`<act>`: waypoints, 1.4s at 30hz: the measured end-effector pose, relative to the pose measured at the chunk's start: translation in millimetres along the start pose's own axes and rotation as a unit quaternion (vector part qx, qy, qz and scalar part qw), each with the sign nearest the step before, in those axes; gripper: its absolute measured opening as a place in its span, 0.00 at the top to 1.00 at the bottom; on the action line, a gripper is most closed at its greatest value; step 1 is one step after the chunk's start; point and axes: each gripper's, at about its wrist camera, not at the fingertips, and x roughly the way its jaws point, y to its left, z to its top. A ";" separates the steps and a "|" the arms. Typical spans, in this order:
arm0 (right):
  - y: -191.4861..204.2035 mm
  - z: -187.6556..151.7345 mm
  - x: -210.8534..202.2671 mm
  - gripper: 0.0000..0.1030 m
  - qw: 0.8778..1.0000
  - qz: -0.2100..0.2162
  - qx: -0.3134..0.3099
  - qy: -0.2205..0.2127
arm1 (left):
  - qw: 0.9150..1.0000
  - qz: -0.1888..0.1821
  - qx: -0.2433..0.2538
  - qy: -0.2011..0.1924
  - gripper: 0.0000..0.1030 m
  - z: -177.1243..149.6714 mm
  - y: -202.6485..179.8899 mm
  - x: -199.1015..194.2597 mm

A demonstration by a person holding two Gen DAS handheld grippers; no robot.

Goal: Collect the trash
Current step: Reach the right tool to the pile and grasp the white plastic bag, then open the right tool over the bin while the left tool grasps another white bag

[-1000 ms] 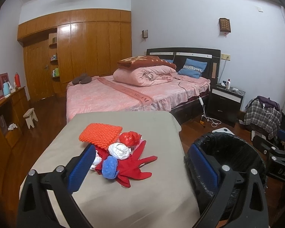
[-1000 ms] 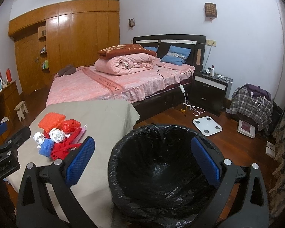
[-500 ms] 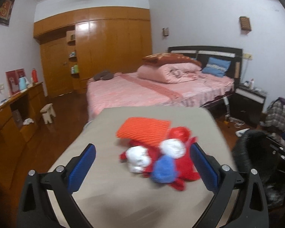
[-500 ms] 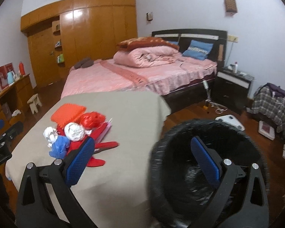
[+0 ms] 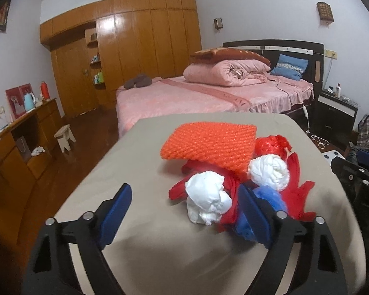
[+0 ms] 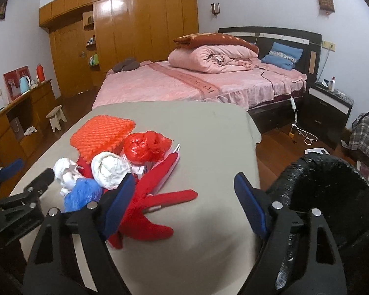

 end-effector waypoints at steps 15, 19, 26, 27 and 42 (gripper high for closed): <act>26.4 8.1 21.7 0.29 0.999 0.048 -0.018 0.004 | 0.996 -0.079 -0.017 0.025 0.72 -5.4 2.2 33.2; 42.4 11.9 24.8 0.30 0.997 0.068 -0.034 0.001 | 0.997 -0.072 -0.029 0.009 0.74 0.7 14.6 21.6; 64.3 13.1 46.8 0.39 0.994 0.095 -0.044 0.028 | 0.998 -0.044 -0.036 -0.004 0.74 3.9 32.1 9.7; 67.3 12.3 50.0 0.41 0.994 0.098 -0.046 0.034 | 0.998 -0.042 -0.038 -0.002 0.74 3.9 33.9 9.9; 53.1 30.0 5.2 0.69 0.988 0.153 -0.033 0.011 | 0.998 -0.040 -0.038 -0.025 0.74 21.1 24.6 -12.1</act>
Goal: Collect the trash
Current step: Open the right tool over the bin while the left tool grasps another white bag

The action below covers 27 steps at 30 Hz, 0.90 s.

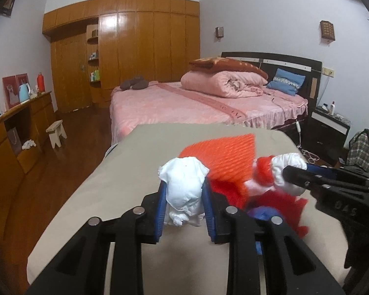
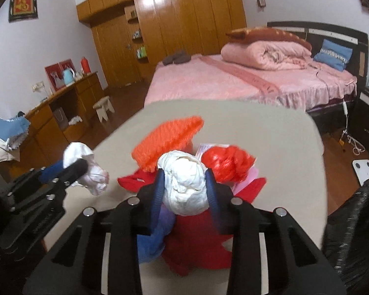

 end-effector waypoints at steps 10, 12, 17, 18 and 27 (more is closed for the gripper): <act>-51.5 -6.9 -95.9 0.68 0.995 -0.067 0.042 -0.053 | 0.997 -0.069 0.021 -0.025 0.74 15.9 -61.7 -36.9; -66.4 -12.6 -117.4 0.68 0.993 -0.093 0.051 -0.059 | 0.995 -0.092 0.026 -0.027 0.73 17.3 -81.0 -43.5; -111.4 -39.9 -164.0 0.67 0.982 -0.170 0.063 -0.058 | 0.986 -0.159 0.042 -0.019 0.73 17.0 -139.5 -51.7; -119.3 -45.6 -169.7 0.67 0.980 -0.178 0.070 -0.056 | 0.984 -0.171 0.047 -0.017 0.73 15.9 -151.5 -53.0; -183.6 -91.4 -210.4 0.66 0.957 -0.261 0.113 -0.052 | 0.964 -0.254 0.075 0.000 0.74 0.4 -243.4 -57.2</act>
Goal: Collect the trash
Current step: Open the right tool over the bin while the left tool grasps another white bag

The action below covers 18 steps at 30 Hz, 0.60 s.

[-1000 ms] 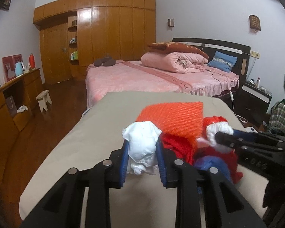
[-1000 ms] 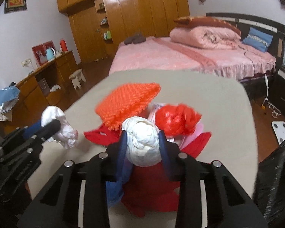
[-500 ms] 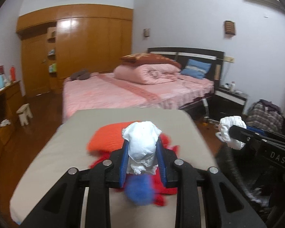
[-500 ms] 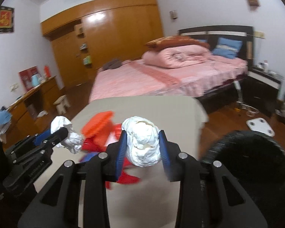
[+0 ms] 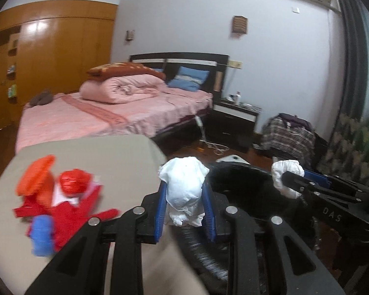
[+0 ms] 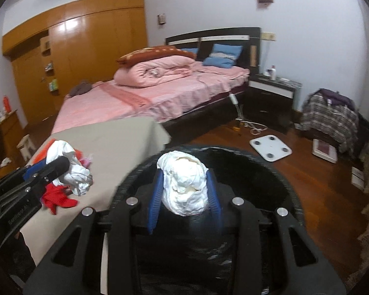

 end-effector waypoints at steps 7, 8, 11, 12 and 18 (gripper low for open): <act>-38.5 -9.6 2.9 0.58 0.999 -0.039 0.032 -0.001 | 0.999 -0.047 0.005 0.016 0.70 -0.3 -43.1 30.4; -43.5 -11.7 2.8 0.50 0.998 -0.046 0.036 -0.002 | 0.999 -0.049 0.006 0.015 0.66 -1.0 -45.1 31.6; -51.4 -11.4 2.5 0.28 0.997 -0.060 0.045 -0.009 | 0.999 -0.048 0.015 0.012 0.42 -1.1 -47.6 33.0; -51.9 -11.6 1.6 0.24 0.997 -0.065 0.046 -0.013 | 0.999 -0.044 0.018 0.009 0.41 -1.5 -45.2 30.5; -39.2 -11.1 1.1 0.06 0.997 -0.053 0.055 -0.028 | 1.000 0.019 0.014 -0.007 0.28 -4.0 -7.5 8.5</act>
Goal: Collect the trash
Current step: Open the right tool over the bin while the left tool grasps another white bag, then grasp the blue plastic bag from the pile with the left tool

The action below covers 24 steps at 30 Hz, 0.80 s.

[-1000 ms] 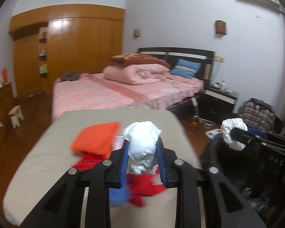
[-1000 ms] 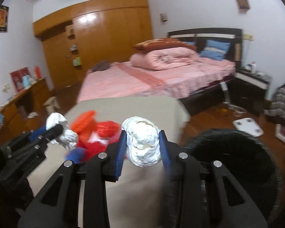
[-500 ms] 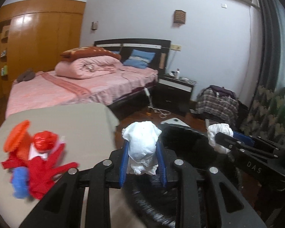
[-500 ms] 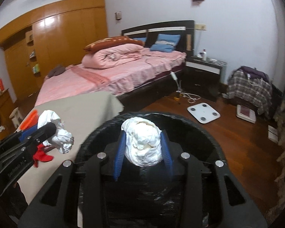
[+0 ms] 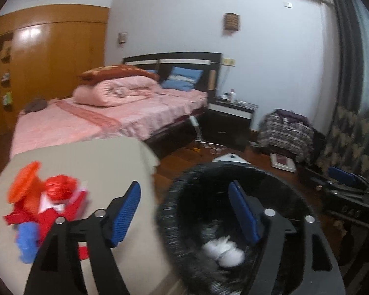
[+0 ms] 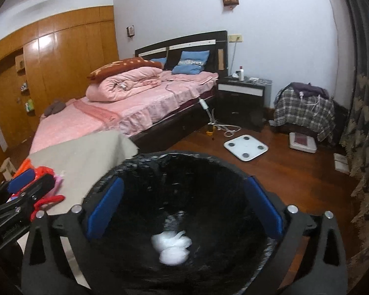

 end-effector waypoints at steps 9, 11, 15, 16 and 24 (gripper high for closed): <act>87.5 -7.7 5.5 0.06 0.995 0.089 -0.033 0.013 | 0.990 0.141 -0.023 0.006 0.28 -28.4 94.7 -40.2; 107.8 -8.3 6.7 0.06 0.993 0.106 -0.042 0.015 | 0.986 0.165 -0.034 0.015 0.28 -36.0 116.8 -43.3; 149.6 -14.3 13.1 0.06 0.988 0.140 -0.061 0.021 | 0.978 0.199 -0.053 0.029 0.28 -50.2 150.7 -46.4; 156.2 -14.6 14.3 0.06 0.987 0.144 -0.065 0.023 | 0.977 0.203 -0.057 0.032 0.29 -53.3 156.0 -46.1; 187.6 -19.2 25.1 0.06 0.983 0.156 -0.088 0.030 | 0.974 0.204 -0.075 0.062 0.44 -73.9 173.8 -35.3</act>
